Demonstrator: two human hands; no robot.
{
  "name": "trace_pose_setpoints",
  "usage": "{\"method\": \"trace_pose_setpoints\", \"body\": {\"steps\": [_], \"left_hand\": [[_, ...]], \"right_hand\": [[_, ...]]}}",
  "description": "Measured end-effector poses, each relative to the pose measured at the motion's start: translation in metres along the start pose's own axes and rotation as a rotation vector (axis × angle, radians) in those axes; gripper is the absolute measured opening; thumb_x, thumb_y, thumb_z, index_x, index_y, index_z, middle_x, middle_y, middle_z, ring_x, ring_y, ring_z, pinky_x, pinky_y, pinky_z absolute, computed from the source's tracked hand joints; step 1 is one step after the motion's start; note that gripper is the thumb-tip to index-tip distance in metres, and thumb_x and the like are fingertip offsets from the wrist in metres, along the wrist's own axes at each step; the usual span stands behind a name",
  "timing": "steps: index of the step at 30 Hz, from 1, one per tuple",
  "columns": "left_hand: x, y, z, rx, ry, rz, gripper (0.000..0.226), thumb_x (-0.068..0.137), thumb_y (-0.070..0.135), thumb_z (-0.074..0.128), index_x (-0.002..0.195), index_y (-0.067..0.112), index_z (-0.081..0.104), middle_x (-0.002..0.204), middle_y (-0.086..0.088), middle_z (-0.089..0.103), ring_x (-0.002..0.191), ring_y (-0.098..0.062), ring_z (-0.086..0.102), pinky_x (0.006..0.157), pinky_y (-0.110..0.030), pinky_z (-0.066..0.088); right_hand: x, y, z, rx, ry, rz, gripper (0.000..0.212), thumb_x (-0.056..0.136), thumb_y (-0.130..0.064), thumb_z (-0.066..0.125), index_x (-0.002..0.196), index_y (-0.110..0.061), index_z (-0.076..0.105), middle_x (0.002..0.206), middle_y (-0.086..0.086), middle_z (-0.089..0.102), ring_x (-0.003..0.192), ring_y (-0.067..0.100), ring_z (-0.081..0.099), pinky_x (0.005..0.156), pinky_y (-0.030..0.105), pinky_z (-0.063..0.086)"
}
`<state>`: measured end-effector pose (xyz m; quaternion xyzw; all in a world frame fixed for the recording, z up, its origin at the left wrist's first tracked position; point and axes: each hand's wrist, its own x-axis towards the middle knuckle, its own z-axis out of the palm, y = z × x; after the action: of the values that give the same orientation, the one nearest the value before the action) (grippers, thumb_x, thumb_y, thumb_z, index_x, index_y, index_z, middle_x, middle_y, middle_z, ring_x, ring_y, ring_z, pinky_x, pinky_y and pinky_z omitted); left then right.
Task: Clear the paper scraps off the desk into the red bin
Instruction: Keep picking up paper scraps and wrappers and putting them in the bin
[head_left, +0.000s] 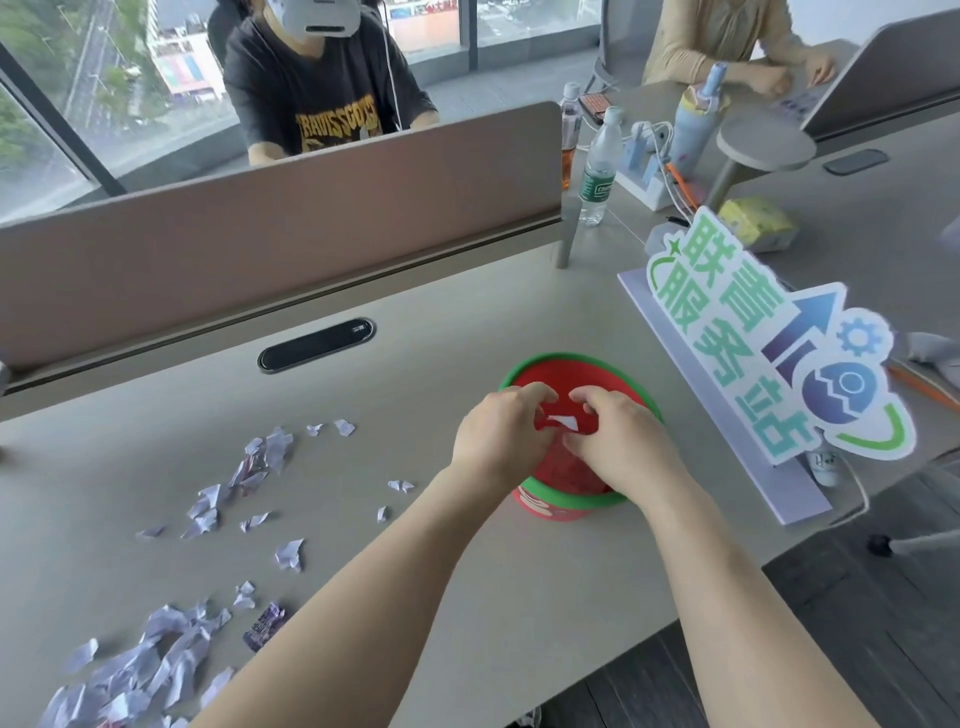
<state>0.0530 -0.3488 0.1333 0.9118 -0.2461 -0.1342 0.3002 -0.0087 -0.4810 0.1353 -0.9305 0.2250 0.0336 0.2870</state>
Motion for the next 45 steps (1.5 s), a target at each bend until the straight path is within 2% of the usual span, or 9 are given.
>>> {"method": "trace_pose_setpoints", "body": {"steps": [3, 8, 12, 17, 22, 26, 31, 36, 45], "left_hand": [[-0.002, -0.003, -0.003, -0.009, 0.032, -0.013, 0.03, 0.087, 0.028, 0.057, 0.116, 0.033, 0.058, 0.095, 0.008, 0.07, 0.091, -0.02, 0.063, 0.073, -0.032, 0.052], [-0.009, -0.017, -0.011, -0.093, 0.162, -0.009, 0.011, 0.087, 0.023, 0.057, 0.091, 0.027, 0.067, 0.087, 0.008, 0.07, 0.078, -0.017, 0.062, 0.07, -0.033, 0.053], [-0.022, -0.044, -0.025, -0.106, 0.247, -0.021, 0.008, 0.085, 0.021, 0.06, 0.082, 0.024, 0.066, 0.082, 0.008, 0.066, 0.067, -0.012, 0.055, 0.066, -0.031, 0.051], [-0.048, -0.101, -0.045, -0.073, 0.285, -0.15, 0.009, 0.086, 0.022, 0.059, 0.087, 0.023, 0.067, 0.086, 0.007, 0.063, 0.072, -0.015, 0.059, 0.066, -0.032, 0.052], [-0.088, -0.167, -0.061, -0.046, 0.283, -0.342, 0.017, 0.088, 0.018, 0.057, 0.099, 0.026, 0.067, 0.099, 0.008, 0.062, 0.081, -0.011, 0.06, 0.073, -0.029, 0.051], [-0.13, -0.221, -0.065, -0.03, 0.188, -0.549, 0.03, 0.087, 0.02, 0.058, 0.116, 0.028, 0.061, 0.117, 0.005, 0.055, 0.092, -0.015, 0.06, 0.08, -0.032, 0.051], [-0.182, -0.27, -0.059, 0.02, 0.089, -0.722, 0.05, 0.084, 0.022, 0.058, 0.133, 0.029, 0.049, 0.135, 0.001, 0.044, 0.118, -0.024, 0.048, 0.088, -0.036, 0.048], [-0.214, -0.289, -0.049, 0.054, 0.008, -0.767, 0.061, 0.083, 0.032, 0.06, 0.139, 0.033, 0.039, 0.138, 0.003, 0.039, 0.126, -0.022, 0.04, 0.087, -0.036, 0.048], [-0.213, -0.288, -0.033, 0.082, -0.081, -0.712, 0.089, 0.069, 0.049, 0.072, 0.143, 0.033, 0.026, 0.139, 0.004, 0.034, 0.125, -0.023, 0.034, 0.084, -0.032, 0.045]], "right_hand": [[0.0, -0.005, -0.009, 0.006, 0.038, 0.031, 0.042, 0.085, -0.03, 0.06, 0.126, -0.027, 0.055, 0.126, -0.001, 0.059, 0.116, 0.021, 0.055, 0.093, 0.035, 0.046], [-0.003, -0.029, -0.013, 0.098, 0.269, -0.059, 0.017, 0.088, -0.022, 0.055, 0.098, -0.025, 0.068, 0.098, -0.007, 0.07, 0.087, 0.014, 0.059, 0.073, 0.023, 0.038], [-0.012, -0.062, 0.001, 0.198, 0.295, -0.204, 0.014, 0.09, -0.022, 0.056, 0.088, -0.022, 0.07, 0.085, -0.01, 0.071, 0.075, 0.008, 0.058, 0.069, 0.021, 0.041], [-0.021, -0.109, 0.048, 0.227, 0.121, -0.365, 0.012, 0.088, -0.021, 0.058, 0.088, -0.021, 0.069, 0.081, -0.008, 0.07, 0.073, 0.013, 0.061, 0.07, 0.028, 0.047], [-0.021, -0.124, 0.119, 0.089, -0.177, -0.333, 0.023, 0.09, -0.021, 0.051, 0.108, -0.026, 0.065, 0.108, -0.006, 0.066, 0.091, 0.017, 0.061, 0.078, 0.03, 0.048], [-0.022, -0.119, 0.17, -0.092, -0.363, -0.295, 0.041, 0.09, -0.022, 0.05, 0.13, -0.027, 0.049, 0.133, -0.004, 0.05, 0.12, 0.018, 0.046, 0.09, 0.032, 0.044], [-0.032, -0.118, 0.214, -0.252, -0.563, -0.242, 0.063, 0.085, -0.036, 0.058, 0.142, -0.031, 0.032, 0.143, -0.004, 0.034, 0.134, 0.022, 0.028, 0.101, 0.037, 0.038], [-0.05, -0.129, 0.246, -0.439, -0.608, -0.163, 0.081, 0.075, -0.048, 0.067, 0.144, -0.033, 0.025, 0.136, 0.005, 0.032, 0.124, 0.029, 0.039, 0.097, 0.039, 0.044], [-0.073, -0.159, 0.275, -0.362, -0.596, -0.128, 0.069, 0.08, -0.032, 0.067, 0.137, -0.031, 0.03, 0.126, 0.006, 0.031, 0.102, 0.029, 0.058, 0.077, 0.032, 0.048]]}}
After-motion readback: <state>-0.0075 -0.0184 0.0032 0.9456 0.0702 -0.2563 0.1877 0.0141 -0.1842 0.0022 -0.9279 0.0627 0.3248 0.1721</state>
